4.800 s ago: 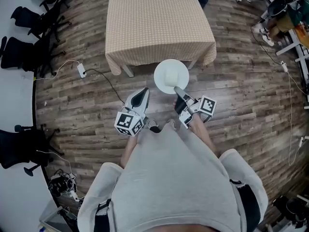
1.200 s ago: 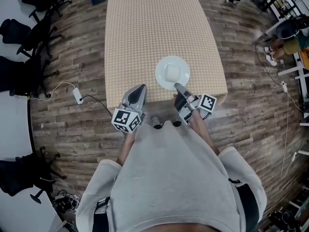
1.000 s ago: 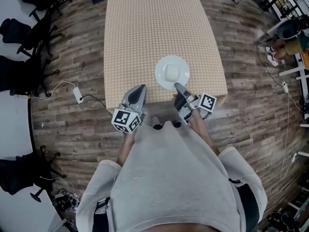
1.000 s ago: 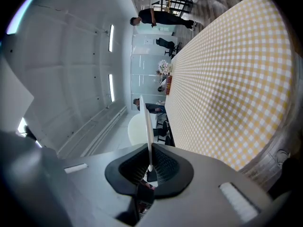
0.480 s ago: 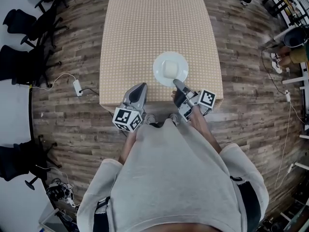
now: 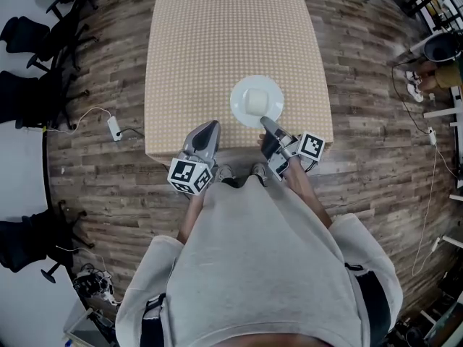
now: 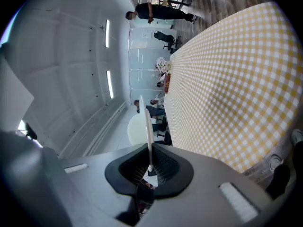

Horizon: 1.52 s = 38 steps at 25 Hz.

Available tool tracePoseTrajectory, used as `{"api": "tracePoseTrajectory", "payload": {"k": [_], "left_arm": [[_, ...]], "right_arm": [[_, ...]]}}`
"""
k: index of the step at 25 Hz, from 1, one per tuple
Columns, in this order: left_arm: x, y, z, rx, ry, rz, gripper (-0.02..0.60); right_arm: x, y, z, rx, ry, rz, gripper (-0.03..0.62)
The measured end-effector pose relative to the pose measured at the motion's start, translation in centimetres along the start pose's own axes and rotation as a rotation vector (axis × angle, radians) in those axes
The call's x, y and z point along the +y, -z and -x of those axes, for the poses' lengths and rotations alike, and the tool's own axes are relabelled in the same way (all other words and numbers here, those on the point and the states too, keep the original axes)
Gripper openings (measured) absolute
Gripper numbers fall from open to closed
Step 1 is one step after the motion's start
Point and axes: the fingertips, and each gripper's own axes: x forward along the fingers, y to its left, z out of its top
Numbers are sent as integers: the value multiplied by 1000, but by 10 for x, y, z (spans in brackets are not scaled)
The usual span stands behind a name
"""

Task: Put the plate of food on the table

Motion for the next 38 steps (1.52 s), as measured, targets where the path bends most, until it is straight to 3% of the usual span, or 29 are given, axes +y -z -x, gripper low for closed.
{"api": "tracePoseTrajectory", "payload": {"k": [12,25,38], "left_arm": [[14,46,15,103,-31,62,8],[1,109,16,201,-32,149,8],[19,131,25,245,-53,186,8]], "right_arm": [[-50,31,3,41,92,-73,11],[-113,44,16,77,172,-137,11],[-171,51,-4,71,264,-203,11]]}}
